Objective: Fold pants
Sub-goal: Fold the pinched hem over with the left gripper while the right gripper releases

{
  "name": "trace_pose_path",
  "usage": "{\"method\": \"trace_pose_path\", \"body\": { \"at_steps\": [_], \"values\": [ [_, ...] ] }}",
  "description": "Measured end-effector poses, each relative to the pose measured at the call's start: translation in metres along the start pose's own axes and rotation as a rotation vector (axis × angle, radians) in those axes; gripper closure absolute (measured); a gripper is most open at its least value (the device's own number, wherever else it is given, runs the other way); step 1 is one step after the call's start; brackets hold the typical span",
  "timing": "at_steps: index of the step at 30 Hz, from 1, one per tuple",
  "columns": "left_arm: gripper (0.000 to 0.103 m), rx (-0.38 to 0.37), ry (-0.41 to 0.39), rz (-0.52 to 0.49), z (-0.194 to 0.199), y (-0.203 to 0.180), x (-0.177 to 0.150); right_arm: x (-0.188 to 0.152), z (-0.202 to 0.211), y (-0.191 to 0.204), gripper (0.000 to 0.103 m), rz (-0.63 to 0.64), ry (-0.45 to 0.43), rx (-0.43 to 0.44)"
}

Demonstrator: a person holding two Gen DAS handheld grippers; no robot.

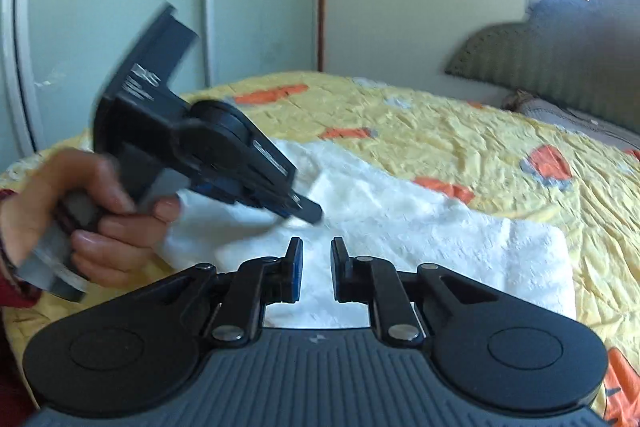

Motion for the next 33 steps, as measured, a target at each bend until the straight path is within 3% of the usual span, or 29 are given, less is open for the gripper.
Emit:
{"method": "trace_pose_path", "body": {
  "at_steps": [1,2,4,6,9,13,14,15,17,19,23,28,29,30,33],
  "values": [
    [0.081,-0.002,-0.003,0.001,0.004,0.002,0.002,-0.006,-0.009,0.002,0.089,0.013,0.028,-0.010],
    [0.078,-0.005,-0.009,0.004,0.006,0.004,0.004,-0.007,-0.008,0.005,0.089,0.020,-0.001,-0.022],
    [0.068,-0.019,-0.019,0.016,0.008,0.009,0.013,0.000,-0.002,0.009,0.089,0.032,-0.017,-0.022],
    [0.046,-0.055,0.009,0.071,0.003,0.015,0.021,0.008,-0.002,0.009,0.088,0.037,-0.043,-0.025],
    [0.038,-0.139,0.072,0.110,-0.008,0.017,0.028,0.012,-0.013,0.007,0.088,0.034,-0.038,-0.044],
    [0.039,-0.186,0.113,0.095,-0.021,0.013,0.031,0.009,-0.026,0.003,0.088,-0.011,-0.029,-0.036],
    [0.045,-0.200,0.119,0.099,-0.024,0.012,0.031,0.009,-0.026,0.002,0.088,-0.022,-0.035,-0.034],
    [0.072,-0.210,0.124,0.104,-0.027,0.011,0.030,0.009,-0.027,0.001,0.088,-0.030,-0.038,-0.032],
    [0.091,-0.178,0.118,0.091,-0.031,0.010,0.029,0.010,-0.029,-0.002,0.088,-0.039,-0.041,-0.036],
    [0.096,-0.178,0.088,0.076,-0.029,0.008,0.027,0.012,-0.031,-0.004,0.088,-0.042,-0.040,-0.038],
    [0.096,-0.134,-0.019,-0.017,-0.016,-0.007,0.031,0.019,-0.030,-0.002,0.088,-0.040,-0.054,-0.050],
    [0.095,-0.028,0.002,-0.116,-0.031,-0.019,0.028,0.019,-0.042,-0.006,0.087,-0.065,-0.016,-0.067],
    [0.092,-0.015,-0.006,-0.128,-0.029,-0.021,0.027,0.018,-0.041,-0.006,0.087,-0.077,-0.020,-0.068],
    [0.079,-0.004,-0.013,-0.138,-0.027,-0.022,0.026,0.019,-0.037,-0.005,0.087,-0.078,-0.023,-0.071],
    [0.066,0.077,-0.052,-0.190,-0.019,-0.028,0.025,0.018,-0.026,0.000,0.086,-0.061,-0.048,-0.101]
  ]
}}
Point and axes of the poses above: each gripper's, at about its wrist camera, not at the fingertips, and z roughly against the way its jaws point, y to its left, x to its top, the point moved 2 cm from there along -z, roughly the way its jaws point, and after that the axes turned 2 degrees about x, right-handed, at the moved point
